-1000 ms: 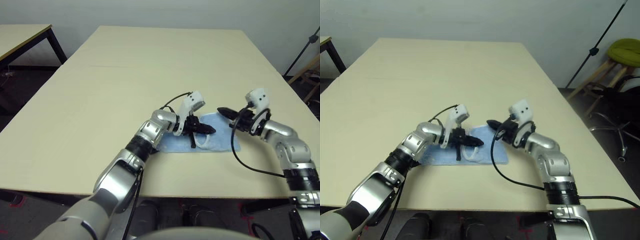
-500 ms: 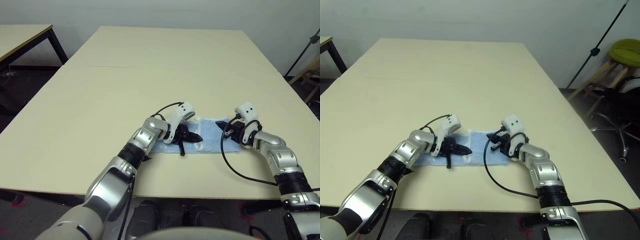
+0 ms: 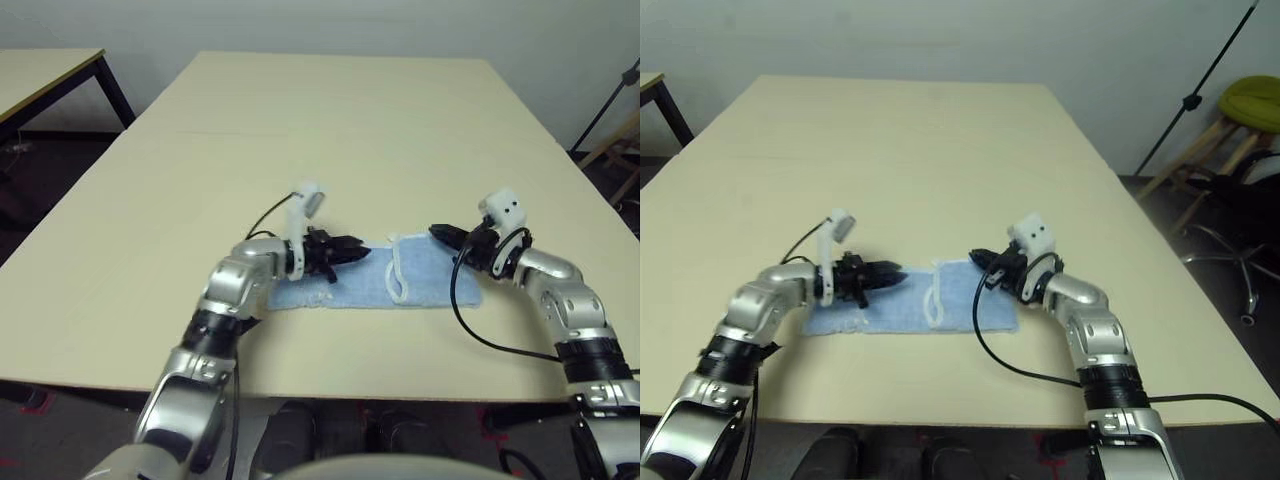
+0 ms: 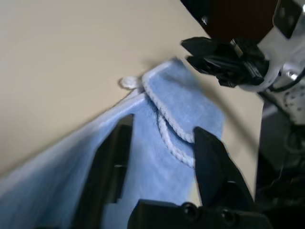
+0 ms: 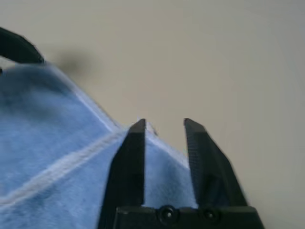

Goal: Fold the towel and set it aside.

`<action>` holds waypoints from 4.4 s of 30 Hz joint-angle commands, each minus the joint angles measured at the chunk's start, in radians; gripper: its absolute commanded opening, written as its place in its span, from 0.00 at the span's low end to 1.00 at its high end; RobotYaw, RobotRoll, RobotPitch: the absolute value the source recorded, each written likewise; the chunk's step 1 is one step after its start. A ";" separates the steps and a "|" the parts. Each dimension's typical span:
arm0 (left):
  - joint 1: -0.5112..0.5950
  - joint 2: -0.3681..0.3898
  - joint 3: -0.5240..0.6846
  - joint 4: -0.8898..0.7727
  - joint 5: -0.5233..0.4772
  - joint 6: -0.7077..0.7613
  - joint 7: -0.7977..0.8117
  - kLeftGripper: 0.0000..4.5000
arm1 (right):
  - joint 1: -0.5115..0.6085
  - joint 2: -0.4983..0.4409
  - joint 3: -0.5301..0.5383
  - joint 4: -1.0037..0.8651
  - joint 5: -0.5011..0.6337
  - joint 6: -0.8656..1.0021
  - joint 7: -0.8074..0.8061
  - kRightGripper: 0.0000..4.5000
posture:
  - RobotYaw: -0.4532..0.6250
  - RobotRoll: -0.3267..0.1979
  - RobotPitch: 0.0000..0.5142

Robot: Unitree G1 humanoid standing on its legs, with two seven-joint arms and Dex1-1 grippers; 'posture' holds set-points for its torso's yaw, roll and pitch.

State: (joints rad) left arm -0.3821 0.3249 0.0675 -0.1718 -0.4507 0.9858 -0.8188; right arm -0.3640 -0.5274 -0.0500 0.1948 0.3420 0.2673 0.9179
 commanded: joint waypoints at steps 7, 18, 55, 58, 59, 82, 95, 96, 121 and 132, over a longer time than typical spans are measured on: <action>0.095 -0.033 0.409 -0.361 -0.247 0.605 0.271 1.00 | -0.069 -0.125 -0.033 -0.019 0.095 -0.043 0.261 0.99 | 0.61 0.62 0.14; 0.356 -0.074 0.498 -0.366 -0.810 0.629 0.724 1.00 | -0.038 -0.284 -0.059 -0.014 0.118 -0.068 0.450 0.99 | 0.62 0.62 0.15; 0.352 0.115 0.109 -0.083 -1.429 -0.116 1.416 0.00 | 0.143 -0.403 -0.205 -0.086 0.177 -0.033 0.465 1.00 | 0.55 0.62 0.18; 0.358 0.153 0.152 -0.090 -1.429 -0.147 1.392 0.00 | 0.146 -0.399 -0.194 -0.087 0.180 -0.026 0.474 1.00 | 0.56 0.62 0.18; 0.362 0.166 0.166 -0.093 -1.431 -0.156 1.385 0.00 | 0.148 -0.397 -0.191 -0.088 0.180 -0.025 0.476 1.00 | 0.56 0.62 0.18; 0.335 0.410 0.177 -0.173 -1.501 -0.124 1.160 0.00 | 0.122 -0.398 -0.116 -0.067 0.164 0.002 0.563 1.00 | 0.60 0.62 0.16; -0.122 0.287 -0.234 0.027 -1.212 0.171 0.790 0.00 | 0.216 -0.450 -0.193 -0.134 0.193 0.046 0.540 1.00 | 0.53 0.62 0.16; -0.133 0.268 -0.258 0.043 -1.162 0.181 0.752 0.00 | 0.224 -0.450 -0.200 -0.142 0.195 0.049 0.535 1.00 | 0.52 0.62 0.16; -0.218 0.192 -0.172 -0.050 -0.643 0.225 0.362 0.99 | 0.148 -0.349 -0.122 -0.221 0.230 0.130 0.445 1.00 | 0.56 0.62 0.17; -0.128 0.218 -0.133 -0.024 -0.228 -0.269 0.268 0.99 | -0.036 -0.103 -0.062 -0.246 0.300 0.280 0.246 1.00 | 0.59 0.62 0.15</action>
State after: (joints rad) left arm -0.5263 0.5498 -0.0617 -0.2013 -0.7054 0.7385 -0.5303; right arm -0.3886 -0.6422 -0.1265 -0.0305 0.6137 0.5140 1.1884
